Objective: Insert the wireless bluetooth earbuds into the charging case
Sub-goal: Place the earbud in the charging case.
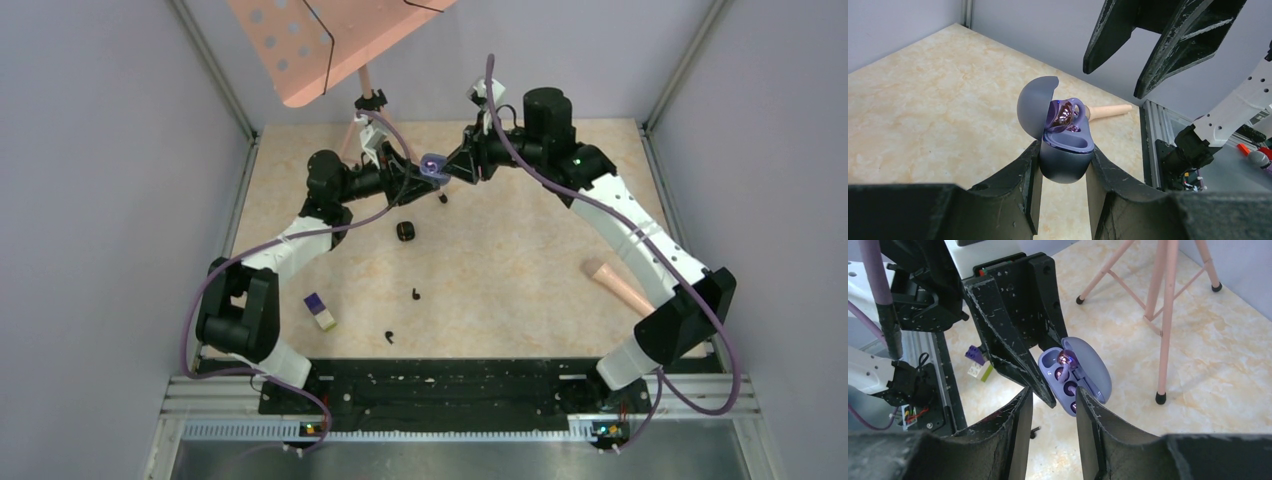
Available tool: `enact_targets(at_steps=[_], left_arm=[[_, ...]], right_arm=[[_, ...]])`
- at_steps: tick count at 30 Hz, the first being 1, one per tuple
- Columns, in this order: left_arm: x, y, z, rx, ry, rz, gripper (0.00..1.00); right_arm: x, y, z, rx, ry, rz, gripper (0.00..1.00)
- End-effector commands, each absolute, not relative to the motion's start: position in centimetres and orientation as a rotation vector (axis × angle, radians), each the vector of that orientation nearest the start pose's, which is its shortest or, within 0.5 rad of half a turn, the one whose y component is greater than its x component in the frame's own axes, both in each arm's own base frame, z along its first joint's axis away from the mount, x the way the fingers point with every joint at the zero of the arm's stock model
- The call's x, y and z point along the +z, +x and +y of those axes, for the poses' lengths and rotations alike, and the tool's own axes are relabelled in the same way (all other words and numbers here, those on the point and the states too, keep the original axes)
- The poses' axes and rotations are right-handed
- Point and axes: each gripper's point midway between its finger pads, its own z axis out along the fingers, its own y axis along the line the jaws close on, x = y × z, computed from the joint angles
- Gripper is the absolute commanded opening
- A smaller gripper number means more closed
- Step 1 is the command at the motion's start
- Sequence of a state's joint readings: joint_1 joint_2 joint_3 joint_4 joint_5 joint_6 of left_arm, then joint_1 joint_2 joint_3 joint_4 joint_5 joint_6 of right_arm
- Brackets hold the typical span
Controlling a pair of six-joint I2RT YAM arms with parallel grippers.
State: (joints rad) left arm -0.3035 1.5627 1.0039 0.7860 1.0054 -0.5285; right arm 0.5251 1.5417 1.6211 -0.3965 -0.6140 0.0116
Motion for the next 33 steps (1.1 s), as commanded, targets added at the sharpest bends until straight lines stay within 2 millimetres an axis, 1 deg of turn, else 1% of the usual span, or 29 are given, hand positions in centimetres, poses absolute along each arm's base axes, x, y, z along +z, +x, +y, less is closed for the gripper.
enact_targets(at_steps=[1,6,13,17,23,27,30,33], left_arm=[[30.5,34.4,-27.4,-1.297,0.796,1.349,0.0],[30.5,34.3,-27.3,-1.289,0.802,1.346,0.0],[30.6,34.3,-27.4,-1.289,0.806,1.343,0.0],[30.5,34.3,-27.4,-1.288,0.808,1.344,0.0],[30.4,34.4,-27.5,-1.292,0.814,1.347,0.0],[30.4,34.5,-27.5,-1.292,0.816,1.346,0.0],[30.3,34.5,-27.5,-1.296,0.819,1.35,0.0],[30.2,34.5,-27.5,-1.297,0.817,1.352,0.0]], right_arm=[[36.9,33.2,31.9,0.995,-0.921,1.657,0.38],[36.2,34.0,32.5,1.0,-0.905,1.689,0.37],[35.4,34.1,33.1,1.004,-0.925,1.699,0.33],[35.4,34.3,33.4,1.006,-0.931,1.692,0.3],[35.6,34.4,33.8,1.016,-0.944,1.672,0.29],[35.2,34.5,34.0,1.014,-0.957,1.674,0.23],[35.0,34.4,34.2,1.012,-0.968,1.671,0.22],[35.1,34.1,34.4,1.013,-0.975,1.664,0.12]])
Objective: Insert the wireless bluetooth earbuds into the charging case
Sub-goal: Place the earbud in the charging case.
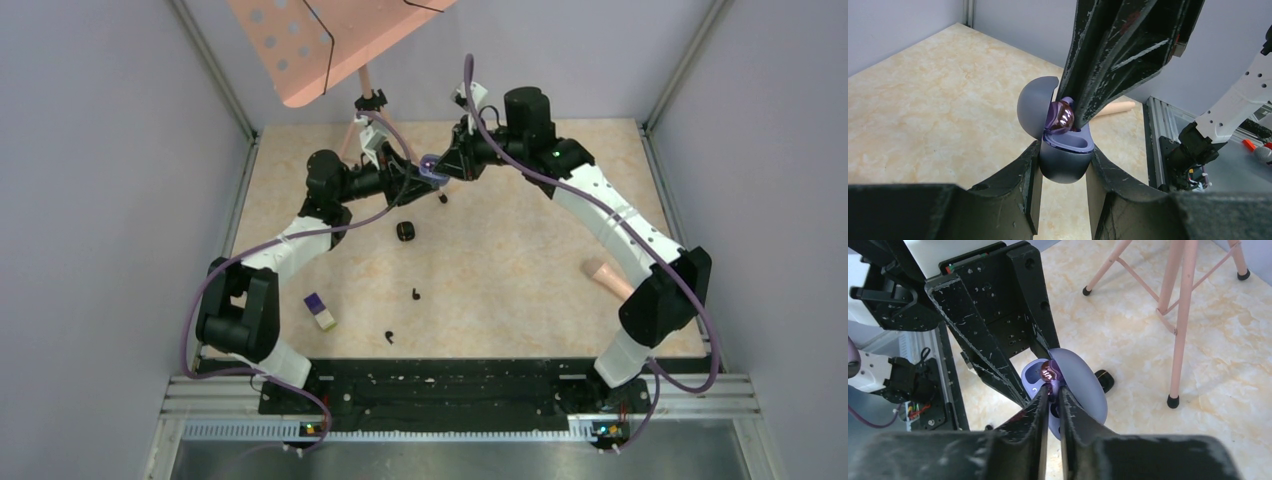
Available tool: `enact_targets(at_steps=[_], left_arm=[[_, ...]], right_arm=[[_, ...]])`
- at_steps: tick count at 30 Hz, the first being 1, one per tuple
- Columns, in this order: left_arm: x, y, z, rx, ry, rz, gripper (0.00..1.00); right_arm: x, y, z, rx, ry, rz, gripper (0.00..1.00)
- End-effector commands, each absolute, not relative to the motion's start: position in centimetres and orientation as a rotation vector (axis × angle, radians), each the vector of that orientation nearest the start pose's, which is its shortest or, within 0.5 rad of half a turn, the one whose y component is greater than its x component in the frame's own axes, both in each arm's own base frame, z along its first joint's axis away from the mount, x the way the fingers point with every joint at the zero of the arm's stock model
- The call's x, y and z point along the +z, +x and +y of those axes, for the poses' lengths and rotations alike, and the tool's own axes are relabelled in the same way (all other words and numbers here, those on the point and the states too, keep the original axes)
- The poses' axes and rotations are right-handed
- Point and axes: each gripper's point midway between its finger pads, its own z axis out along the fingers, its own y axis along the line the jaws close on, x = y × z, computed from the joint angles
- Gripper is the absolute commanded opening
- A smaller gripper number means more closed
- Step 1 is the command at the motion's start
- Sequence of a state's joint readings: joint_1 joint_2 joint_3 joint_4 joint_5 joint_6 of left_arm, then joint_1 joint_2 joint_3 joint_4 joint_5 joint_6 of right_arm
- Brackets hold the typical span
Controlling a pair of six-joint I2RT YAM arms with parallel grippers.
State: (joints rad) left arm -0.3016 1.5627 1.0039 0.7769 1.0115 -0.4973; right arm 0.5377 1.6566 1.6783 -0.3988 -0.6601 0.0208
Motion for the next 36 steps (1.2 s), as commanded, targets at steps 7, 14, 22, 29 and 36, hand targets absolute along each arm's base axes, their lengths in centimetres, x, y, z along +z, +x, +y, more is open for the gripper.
enact_targets(at_steps=[7,14,22,29,36], left_arm=[[29.7,33.8,-27.4,-1.299,0.88,1.344,0.0],[29.7,33.2,-27.3,-1.323,0.933,1.331,0.0],[29.3,33.1,-27.4,-1.347,0.938,1.356,0.0],[29.3,33.1,-27.5,-1.354,0.951,1.353,0.0],[29.3,32.7,-27.5,-1.354,0.966,1.347,0.0]], right_arm=[[35.3,33.3,33.8,0.94,-1.116,1.565,0.0],[34.9,32.4,33.1,0.876,-1.231,1.496,0.0],[35.0,31.6,33.1,0.888,-1.267,1.461,0.0],[34.0,31.2,33.5,0.844,-1.318,1.451,0.0],[33.3,31.1,33.9,0.821,-1.358,1.459,0.0]])
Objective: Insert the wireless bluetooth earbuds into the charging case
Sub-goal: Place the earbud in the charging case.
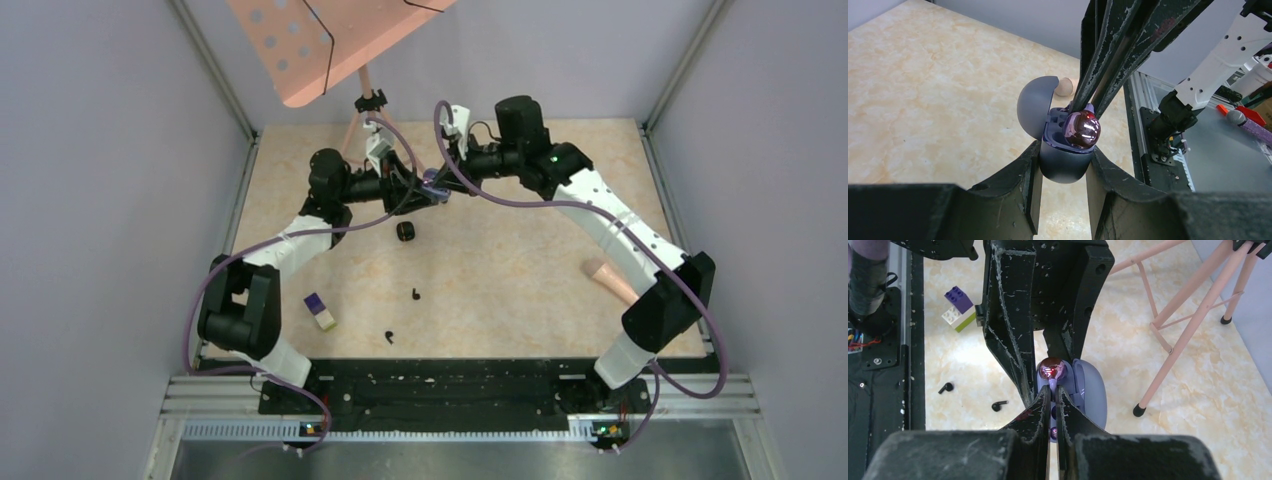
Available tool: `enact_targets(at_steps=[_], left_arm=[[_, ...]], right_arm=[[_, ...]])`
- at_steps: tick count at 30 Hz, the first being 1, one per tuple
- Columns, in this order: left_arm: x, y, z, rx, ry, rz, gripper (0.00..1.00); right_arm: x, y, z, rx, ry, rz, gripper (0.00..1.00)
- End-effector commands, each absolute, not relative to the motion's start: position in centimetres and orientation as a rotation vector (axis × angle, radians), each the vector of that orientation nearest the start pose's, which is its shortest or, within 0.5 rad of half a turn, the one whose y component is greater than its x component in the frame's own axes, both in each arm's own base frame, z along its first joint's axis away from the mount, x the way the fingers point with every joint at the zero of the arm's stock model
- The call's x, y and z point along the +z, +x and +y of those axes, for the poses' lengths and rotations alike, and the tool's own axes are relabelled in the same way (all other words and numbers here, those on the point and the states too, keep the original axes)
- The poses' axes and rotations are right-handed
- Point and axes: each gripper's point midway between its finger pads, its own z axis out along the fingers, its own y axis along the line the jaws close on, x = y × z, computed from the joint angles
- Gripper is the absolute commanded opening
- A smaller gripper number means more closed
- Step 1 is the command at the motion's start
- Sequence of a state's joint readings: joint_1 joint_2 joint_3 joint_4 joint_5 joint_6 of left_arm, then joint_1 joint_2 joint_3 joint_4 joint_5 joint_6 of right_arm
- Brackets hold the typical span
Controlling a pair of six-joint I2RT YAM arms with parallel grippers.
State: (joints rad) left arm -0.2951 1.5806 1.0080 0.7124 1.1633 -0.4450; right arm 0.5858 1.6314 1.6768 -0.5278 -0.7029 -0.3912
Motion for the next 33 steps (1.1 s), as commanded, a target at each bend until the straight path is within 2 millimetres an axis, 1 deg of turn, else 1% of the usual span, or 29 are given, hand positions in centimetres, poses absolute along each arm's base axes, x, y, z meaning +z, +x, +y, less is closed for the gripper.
enact_targets(at_steps=[1,11,16,18,19,22,27,28,33], left_arm=[[29.36,32.66,-27.53,-1.351,0.969,1.344,0.0],[29.21,32.44,-27.43,-1.337,0.982,1.338,0.0],[29.11,32.46,-27.48,-1.335,0.996,1.337,0.0],[29.01,32.39,-27.54,-1.338,1.002,1.339,0.0],[29.03,32.37,-27.55,-1.339,1.005,1.337,0.0],[29.01,32.24,-27.65,-1.342,1.011,1.337,0.0],[28.96,32.24,-27.72,-1.34,1.02,1.337,0.0],[28.9,32.24,-27.73,-1.34,1.021,1.338,0.0],[28.72,32.33,-27.75,-1.339,1.024,1.342,0.0]], right_arm=[[33.24,31.14,33.98,0.821,-1.36,1.462,0.0],[33.28,31.08,33.42,0.785,-1.37,1.469,0.0],[32.96,31.32,33.13,0.764,-1.358,1.494,0.0],[33.11,31.46,33.22,0.767,-1.348,1.499,0.14],[33.25,31.52,33.3,0.771,-1.341,1.498,0.17],[33.6,31.6,33.55,0.784,-1.328,1.49,0.17],[33.47,31.55,33.76,0.799,-1.327,1.495,0.15],[33.52,31.61,33.7,0.797,-1.324,1.495,0.16],[33.89,31.76,33.46,0.775,-1.307,1.501,0.29]])
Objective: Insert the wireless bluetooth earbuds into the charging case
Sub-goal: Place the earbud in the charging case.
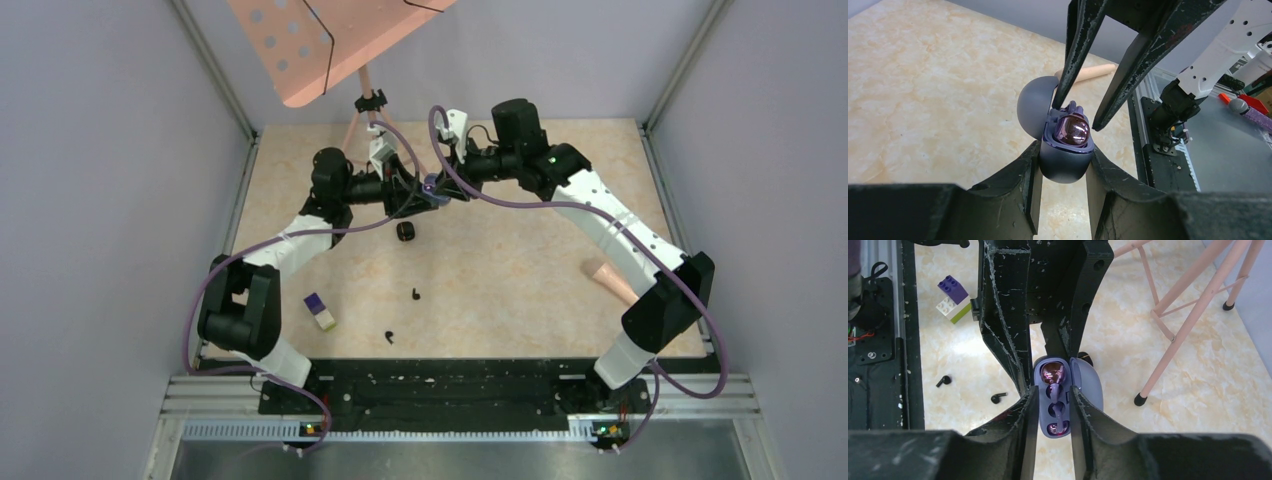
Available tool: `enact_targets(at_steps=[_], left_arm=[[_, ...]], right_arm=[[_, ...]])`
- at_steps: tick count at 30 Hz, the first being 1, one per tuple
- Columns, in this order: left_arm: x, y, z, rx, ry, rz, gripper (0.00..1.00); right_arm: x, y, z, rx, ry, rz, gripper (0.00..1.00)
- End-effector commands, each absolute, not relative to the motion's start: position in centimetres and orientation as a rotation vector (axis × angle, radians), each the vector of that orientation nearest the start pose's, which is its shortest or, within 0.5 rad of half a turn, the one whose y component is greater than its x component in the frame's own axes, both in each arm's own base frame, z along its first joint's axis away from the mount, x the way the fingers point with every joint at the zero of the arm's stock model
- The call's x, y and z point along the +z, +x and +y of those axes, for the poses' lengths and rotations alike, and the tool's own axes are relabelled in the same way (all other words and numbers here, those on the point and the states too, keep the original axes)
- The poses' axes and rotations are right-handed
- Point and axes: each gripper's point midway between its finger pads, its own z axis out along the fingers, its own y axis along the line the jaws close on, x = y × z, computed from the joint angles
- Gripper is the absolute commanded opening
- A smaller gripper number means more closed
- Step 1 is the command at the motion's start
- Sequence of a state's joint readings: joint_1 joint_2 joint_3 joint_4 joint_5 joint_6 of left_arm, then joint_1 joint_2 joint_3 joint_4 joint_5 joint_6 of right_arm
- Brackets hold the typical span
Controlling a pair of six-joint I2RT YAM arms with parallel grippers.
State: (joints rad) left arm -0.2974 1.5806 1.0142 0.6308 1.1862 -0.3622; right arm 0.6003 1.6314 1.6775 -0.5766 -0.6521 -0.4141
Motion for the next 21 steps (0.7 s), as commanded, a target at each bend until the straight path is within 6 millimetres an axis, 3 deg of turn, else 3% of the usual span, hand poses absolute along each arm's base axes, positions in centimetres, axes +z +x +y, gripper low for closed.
enact_targets(at_steps=[1,15,21], left_arm=[[28.7,32.3,-27.7,-1.339,1.024,1.343,0.0],[28.5,32.5,-27.9,-1.34,1.04,1.336,0.0],[28.2,32.4,-27.9,-1.304,1.077,1.318,0.0]], right_arm=[[33.9,31.8,33.3,0.768,-1.303,1.503,0.29],[33.2,31.4,33.3,0.783,-1.334,1.507,0.0],[33.0,31.4,33.2,0.77,-1.36,1.505,0.0]])
